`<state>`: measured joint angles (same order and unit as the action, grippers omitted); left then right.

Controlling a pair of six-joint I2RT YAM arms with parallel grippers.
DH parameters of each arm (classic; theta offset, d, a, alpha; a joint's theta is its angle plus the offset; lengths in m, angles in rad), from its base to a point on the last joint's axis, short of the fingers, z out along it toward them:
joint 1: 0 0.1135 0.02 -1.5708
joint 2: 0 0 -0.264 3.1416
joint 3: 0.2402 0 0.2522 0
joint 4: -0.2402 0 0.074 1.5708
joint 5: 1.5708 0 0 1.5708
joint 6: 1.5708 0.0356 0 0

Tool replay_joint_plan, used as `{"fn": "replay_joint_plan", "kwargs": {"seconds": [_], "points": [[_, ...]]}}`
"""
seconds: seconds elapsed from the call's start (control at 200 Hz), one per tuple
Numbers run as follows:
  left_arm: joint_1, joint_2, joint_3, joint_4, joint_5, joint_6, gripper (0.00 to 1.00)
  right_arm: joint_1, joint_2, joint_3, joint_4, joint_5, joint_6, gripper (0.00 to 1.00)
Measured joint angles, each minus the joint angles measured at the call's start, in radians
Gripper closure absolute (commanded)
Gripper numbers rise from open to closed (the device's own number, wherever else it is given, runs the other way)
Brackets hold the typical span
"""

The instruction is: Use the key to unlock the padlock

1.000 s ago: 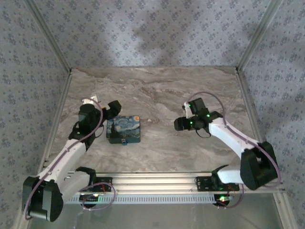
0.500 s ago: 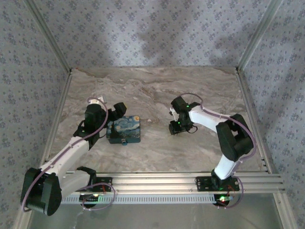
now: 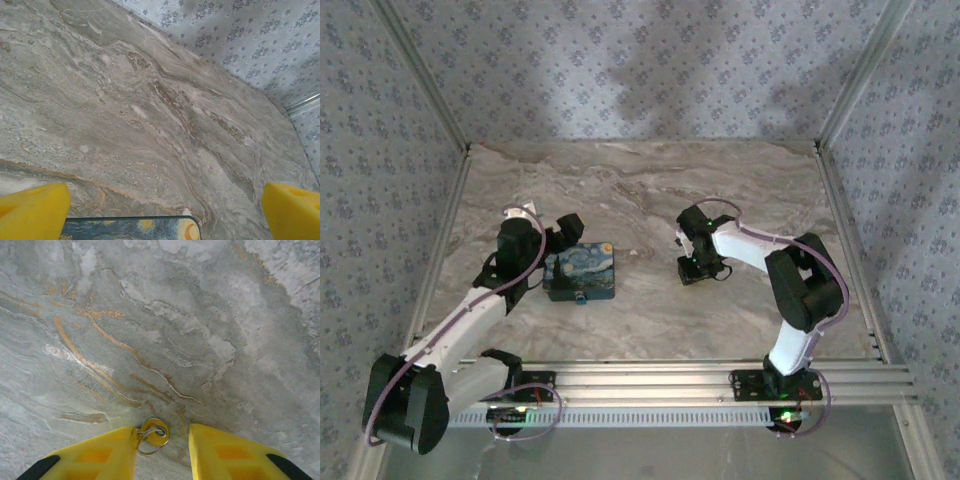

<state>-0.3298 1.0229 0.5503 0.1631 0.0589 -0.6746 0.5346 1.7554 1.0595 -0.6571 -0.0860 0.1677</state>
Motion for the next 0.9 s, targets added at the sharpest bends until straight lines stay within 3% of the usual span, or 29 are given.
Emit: {"fn": "replay_joint_plan", "kwargs": {"seconds": [0.7,0.899], "points": [[-0.005,-0.002,0.0,-0.007,0.0,0.005,0.02,0.001,-0.002,0.0,-0.003,-0.005,0.002,1.0],[-0.005,-0.011,0.0,-0.006,0.006,0.011,0.02,-0.006,-0.016,-0.016,0.014,-0.051,0.009,1.0]]}}
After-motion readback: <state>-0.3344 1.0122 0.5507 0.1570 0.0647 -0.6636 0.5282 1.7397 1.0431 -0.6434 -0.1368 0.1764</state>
